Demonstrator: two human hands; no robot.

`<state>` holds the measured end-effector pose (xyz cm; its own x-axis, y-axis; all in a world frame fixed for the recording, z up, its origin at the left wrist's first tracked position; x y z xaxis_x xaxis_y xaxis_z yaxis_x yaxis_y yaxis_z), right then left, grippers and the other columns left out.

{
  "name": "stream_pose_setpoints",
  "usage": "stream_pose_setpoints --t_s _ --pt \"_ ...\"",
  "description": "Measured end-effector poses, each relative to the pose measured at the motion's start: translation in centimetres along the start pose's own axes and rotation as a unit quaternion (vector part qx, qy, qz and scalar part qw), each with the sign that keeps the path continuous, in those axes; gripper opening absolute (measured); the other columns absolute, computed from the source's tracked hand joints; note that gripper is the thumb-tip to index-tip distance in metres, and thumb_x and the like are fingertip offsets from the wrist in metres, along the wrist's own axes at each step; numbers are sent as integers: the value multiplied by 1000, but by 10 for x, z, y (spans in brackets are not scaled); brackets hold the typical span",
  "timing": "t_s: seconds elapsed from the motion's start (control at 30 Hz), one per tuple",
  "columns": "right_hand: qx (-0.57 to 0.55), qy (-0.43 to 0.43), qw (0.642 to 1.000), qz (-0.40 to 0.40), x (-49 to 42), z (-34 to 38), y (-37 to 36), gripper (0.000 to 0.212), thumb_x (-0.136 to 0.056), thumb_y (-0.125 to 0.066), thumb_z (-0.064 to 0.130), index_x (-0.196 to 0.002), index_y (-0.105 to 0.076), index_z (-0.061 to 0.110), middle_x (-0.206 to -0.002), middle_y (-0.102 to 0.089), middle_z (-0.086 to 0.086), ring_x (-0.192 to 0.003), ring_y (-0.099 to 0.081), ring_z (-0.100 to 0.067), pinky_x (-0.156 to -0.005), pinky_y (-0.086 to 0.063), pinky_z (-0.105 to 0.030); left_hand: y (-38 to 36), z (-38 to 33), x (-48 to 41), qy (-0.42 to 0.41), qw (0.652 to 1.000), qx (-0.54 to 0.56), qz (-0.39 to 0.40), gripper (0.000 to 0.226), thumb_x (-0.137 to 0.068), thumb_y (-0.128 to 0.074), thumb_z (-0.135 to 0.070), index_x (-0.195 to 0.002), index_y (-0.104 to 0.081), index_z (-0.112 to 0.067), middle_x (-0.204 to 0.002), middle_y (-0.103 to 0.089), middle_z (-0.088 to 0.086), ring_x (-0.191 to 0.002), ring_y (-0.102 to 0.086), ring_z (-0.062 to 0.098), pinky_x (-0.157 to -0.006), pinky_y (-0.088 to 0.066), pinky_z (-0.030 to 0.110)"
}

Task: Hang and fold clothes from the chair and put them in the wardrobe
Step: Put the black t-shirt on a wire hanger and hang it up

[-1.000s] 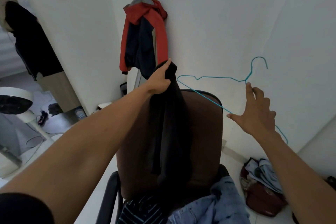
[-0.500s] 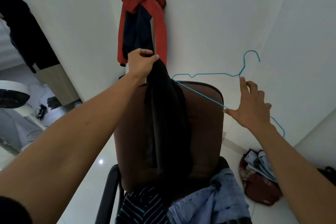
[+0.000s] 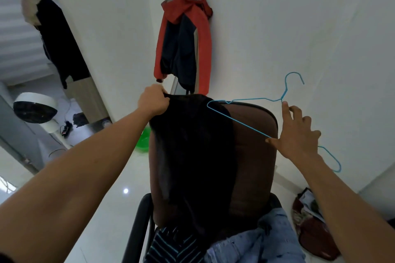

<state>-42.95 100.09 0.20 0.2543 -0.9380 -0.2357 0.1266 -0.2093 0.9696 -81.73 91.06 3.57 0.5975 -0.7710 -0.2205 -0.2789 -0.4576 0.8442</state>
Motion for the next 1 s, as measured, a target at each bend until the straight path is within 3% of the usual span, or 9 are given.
stream_pose_setpoints --t_s 0.13,0.33,0.43,0.57,0.73,0.83,0.9,1.0 --pt "8 -1 1000 -1 0 1 -2 119 -73 -82 52 -157 -3 24 -156 -23 -5 -127 -40 -35 -87 -46 -55 -16 4 9 4 997 -49 51 25 -86 -52 -9 -109 -56 -2 -109 -59 17 -100 -59 39 -82 -51 45" --pt "7 -5 1000 3 -2 4 -8 119 -72 -83 52 -156 -4 25 -155 -22 -3 -127 -40 -34 -85 -46 -54 -48 -8 24 -40 996 -49 66 28 -83 -58 -3 -104 -45 -14 -110 -53 11 -96 -56 33 -84 -52 50" --pt "5 -5 1000 3 -5 3 -9 118 -73 -83 52 -156 -4 24 -155 -23 -4 -128 -39 -34 -86 -46 -55 -58 -13 27 -72 995 -46 60 24 -81 -65 -23 -97 -47 -21 -113 -50 7 -104 -52 31 -87 -50 48" --pt "5 -6 1000 7 -7 4 -11 118 -73 -83 52 -156 -4 24 -155 -23 -4 -129 -39 -35 -87 -46 -57 -61 -10 25 -76 994 -48 59 44 -76 -67 -58 -100 -50 -25 -115 -53 1 -111 -46 26 -91 -48 50" --pt "-5 -8 1000 8 -8 8 -13 118 -73 -83 50 -156 -4 24 -155 -23 -4 -130 -38 -35 -89 -45 -57 -57 -11 23 -81 994 -2 68 64 -68 -64 -77 -105 -48 -28 -109 -57 -3 -106 -51 20 -87 -51 44" --pt "-4 -4 1000 3 -7 10 -12 117 -73 -83 50 -156 -5 24 -155 -23 -4 -129 -39 -35 -88 -45 -56 -58 -19 22 -95 991 19 91 47 -78 -77 -42 -107 -44 -25 -113 -58 3 -104 -57 24 -88 -53 45" --pt "-2 -2 1000 -1 -7 10 -11 117 -73 -83 50 -156 -5 24 -155 -23 -4 -128 -39 -35 -87 -46 -56 -58 -23 22 -106 987 28 117 34 -86 -69 -14 -108 -43 -20 -117 -59 8 -107 -58 27 -90 -51 42" --pt "-4 4 1000 -7 -6 8 -8 118 -73 -83 49 -157 -4 24 -155 -24 -4 -128 -40 -34 -86 -46 -55 -56 -29 25 -121 980 55 151 27 -86 -54 4 -101 -51 -18 -111 -60 8 -105 -59 28 -81 -46 32"
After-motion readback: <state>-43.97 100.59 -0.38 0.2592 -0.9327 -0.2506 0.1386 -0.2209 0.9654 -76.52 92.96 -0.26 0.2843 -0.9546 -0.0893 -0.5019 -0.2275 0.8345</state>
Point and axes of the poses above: each hand's wrist, its own x-axis away from the middle knuckle, its own y-axis out of the back of the hand, z = x × y, the point moved 5 cm from there along -x, towards the middle knuckle
